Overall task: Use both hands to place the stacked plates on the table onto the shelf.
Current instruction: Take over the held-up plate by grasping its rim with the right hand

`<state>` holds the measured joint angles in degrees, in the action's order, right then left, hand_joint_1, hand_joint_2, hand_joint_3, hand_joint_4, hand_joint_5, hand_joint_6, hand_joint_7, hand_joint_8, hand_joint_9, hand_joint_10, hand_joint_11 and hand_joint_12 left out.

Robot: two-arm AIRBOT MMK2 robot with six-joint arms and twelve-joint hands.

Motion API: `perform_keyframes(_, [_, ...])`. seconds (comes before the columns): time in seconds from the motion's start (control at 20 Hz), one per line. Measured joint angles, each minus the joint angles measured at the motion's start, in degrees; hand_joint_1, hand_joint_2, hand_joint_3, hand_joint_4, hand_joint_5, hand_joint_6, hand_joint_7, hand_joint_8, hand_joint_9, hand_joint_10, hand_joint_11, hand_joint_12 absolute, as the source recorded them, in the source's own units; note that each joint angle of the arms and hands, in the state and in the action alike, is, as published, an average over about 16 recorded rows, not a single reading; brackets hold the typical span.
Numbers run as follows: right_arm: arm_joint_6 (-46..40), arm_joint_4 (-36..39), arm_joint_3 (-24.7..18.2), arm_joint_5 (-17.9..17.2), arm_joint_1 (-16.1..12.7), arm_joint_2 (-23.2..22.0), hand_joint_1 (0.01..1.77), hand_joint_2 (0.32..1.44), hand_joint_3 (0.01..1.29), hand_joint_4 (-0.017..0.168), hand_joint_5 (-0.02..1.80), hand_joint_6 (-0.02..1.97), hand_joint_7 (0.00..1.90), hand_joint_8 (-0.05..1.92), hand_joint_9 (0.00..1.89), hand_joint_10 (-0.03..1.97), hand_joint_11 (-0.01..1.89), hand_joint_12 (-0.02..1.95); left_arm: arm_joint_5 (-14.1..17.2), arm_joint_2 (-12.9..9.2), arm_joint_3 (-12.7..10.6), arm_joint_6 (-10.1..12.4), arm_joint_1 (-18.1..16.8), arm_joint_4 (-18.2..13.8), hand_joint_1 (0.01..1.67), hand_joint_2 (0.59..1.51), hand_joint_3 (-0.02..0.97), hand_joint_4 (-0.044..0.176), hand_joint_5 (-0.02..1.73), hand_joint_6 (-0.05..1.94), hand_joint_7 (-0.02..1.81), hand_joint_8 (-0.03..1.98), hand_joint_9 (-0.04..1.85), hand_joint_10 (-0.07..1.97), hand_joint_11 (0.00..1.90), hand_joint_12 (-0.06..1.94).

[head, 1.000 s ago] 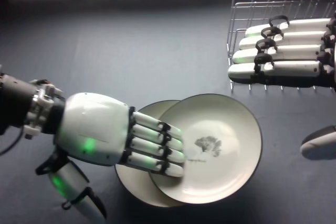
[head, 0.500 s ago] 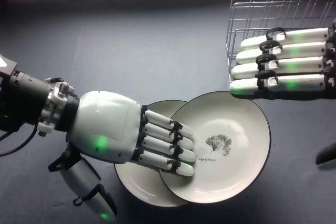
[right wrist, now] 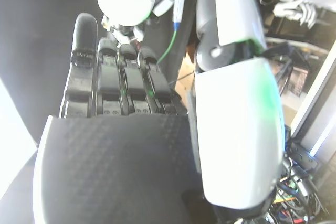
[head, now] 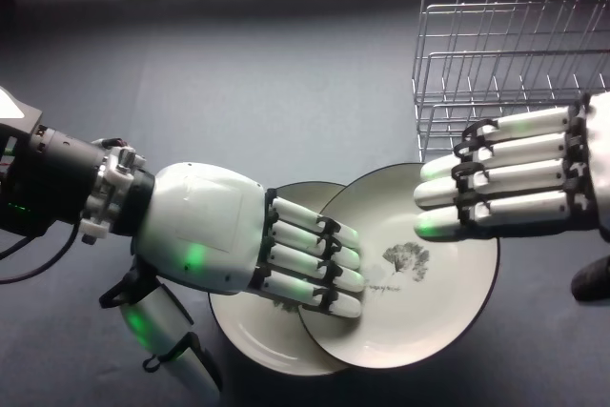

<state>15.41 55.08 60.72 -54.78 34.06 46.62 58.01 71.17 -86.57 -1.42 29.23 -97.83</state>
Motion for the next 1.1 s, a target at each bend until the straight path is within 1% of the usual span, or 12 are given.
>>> perform_keyframes(0.15, [-0.1,0.1,0.7,0.7,1.0,1.4,1.23,0.98,0.03,-0.004,0.09,0.02,0.07,0.01,0.05,0.12,0.02,0.94,-0.1,0.2,-0.1,0.1,-0.1,-0.1,0.01,1.087,0.016,-0.002,-0.01,-0.01,-0.01,-0.02,0.02,0.00,0.01,0.01])
perform_keyframes(0.25, [-0.2,0.1,1.1,1.4,1.5,2.5,1.25,0.98,0.03,-0.004,0.10,0.02,0.08,0.01,0.05,0.15,0.02,1.04,-0.1,0.3,-0.1,0.2,-0.2,-0.1,0.01,1.088,0.016,-0.002,-0.01,-0.01,-0.01,-0.02,0.02,0.00,0.01,0.01])
perform_keyframes(0.65, [-0.5,0.4,3.7,4.0,2.5,7.5,1.30,0.99,0.03,-0.002,0.13,0.02,0.13,0.01,0.03,0.31,0.02,1.11,0.1,0.5,-0.4,0.3,-0.3,-0.1,0.01,1.089,0.016,-0.001,-0.01,-0.01,-0.01,-0.02,0.02,0.00,0.01,0.01])
perform_keyframes(0.95, [-0.6,0.4,5.6,6.5,2.3,11.7,1.30,1.00,0.03,-0.001,0.18,0.03,0.20,0.01,0.04,0.42,0.02,1.19,0.4,0.7,-0.9,0.4,-0.4,-0.2,0.01,1.090,0.015,0.001,-0.01,-0.01,-0.01,-0.02,0.02,0.00,0.01,0.01])
perform_keyframes(1.1, [-0.6,0.4,6.3,7.9,2.0,13.4,1.32,1.00,0.03,-0.001,0.21,0.03,0.24,0.02,0.07,0.46,0.02,1.27,0.5,0.8,-1.1,0.4,-0.4,-0.2,0.01,1.091,0.015,0.002,-0.01,-0.01,-0.01,-0.02,0.02,0.00,0.02,0.01])
